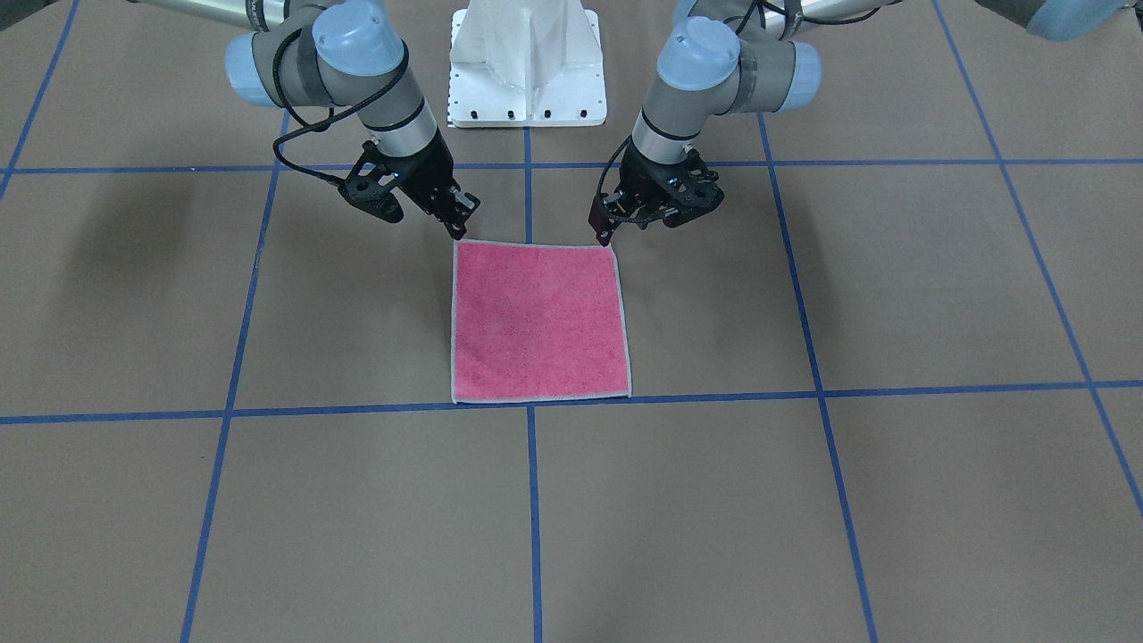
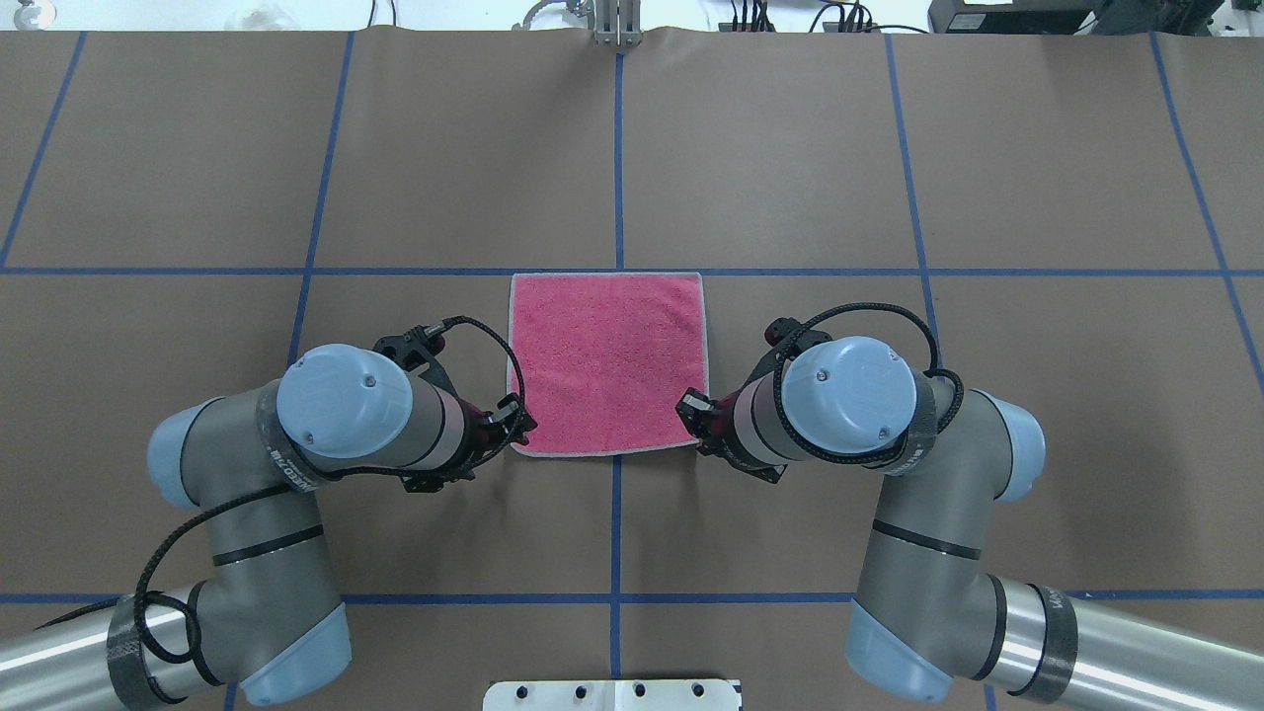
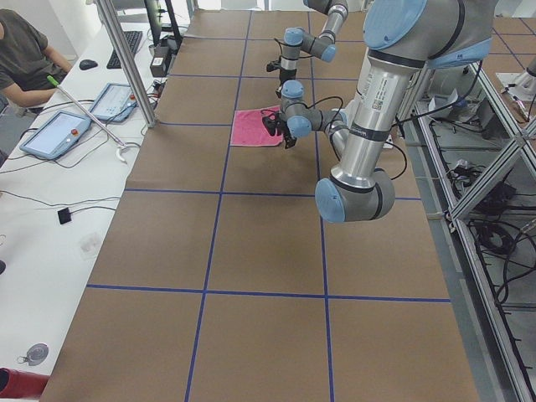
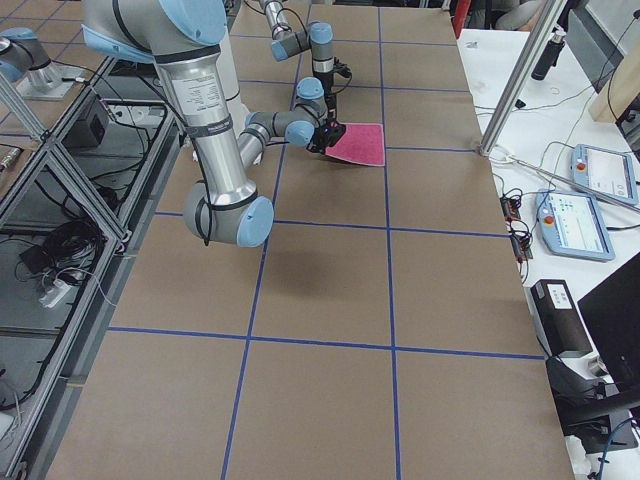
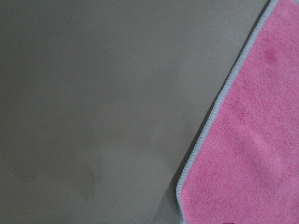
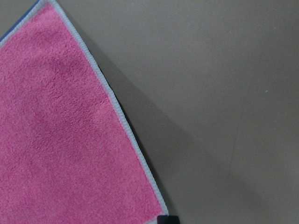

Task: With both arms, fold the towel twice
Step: 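Grasp the towel's near corners with both grippers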

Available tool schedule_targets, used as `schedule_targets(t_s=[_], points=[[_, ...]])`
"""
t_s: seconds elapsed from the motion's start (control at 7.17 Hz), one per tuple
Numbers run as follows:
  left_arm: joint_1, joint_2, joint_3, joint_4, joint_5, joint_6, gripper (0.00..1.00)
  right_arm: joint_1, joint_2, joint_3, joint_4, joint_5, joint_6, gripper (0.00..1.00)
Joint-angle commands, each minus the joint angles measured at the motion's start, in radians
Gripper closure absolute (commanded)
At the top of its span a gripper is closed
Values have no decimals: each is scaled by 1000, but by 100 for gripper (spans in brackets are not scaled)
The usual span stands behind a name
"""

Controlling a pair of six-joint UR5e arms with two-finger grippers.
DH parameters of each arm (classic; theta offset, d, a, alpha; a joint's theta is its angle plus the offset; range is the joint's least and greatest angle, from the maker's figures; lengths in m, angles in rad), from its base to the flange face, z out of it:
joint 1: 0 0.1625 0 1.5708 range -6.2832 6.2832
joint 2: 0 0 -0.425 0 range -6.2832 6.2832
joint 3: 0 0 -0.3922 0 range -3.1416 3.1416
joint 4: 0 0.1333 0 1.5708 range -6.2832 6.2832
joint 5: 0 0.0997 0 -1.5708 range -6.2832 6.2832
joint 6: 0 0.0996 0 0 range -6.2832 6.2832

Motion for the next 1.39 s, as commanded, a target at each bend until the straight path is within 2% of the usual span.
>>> schedule_targets(t_s=[0.0, 0.56, 0.7, 0.84, 0.98, 1.26], points=[[7, -8, 13, 0, 12, 0, 48, 0, -2, 0, 0, 0, 0, 100], [7, -34, 38, 0, 12, 0, 57, 1, 0, 0, 0, 0, 0, 100], [7, -36, 42, 0, 13, 0, 63, 0, -2, 0, 0, 0, 0, 100], [7, -37, 44, 0, 13, 0, 75, 0, 0, 2, 0, 0, 0, 100], [7, -37, 44, 0, 12, 0, 100, 0, 0, 0, 0, 0, 0, 100], [6, -46, 42, 0, 12, 2, 100, 0, -2, 0, 0, 0, -1, 100]])
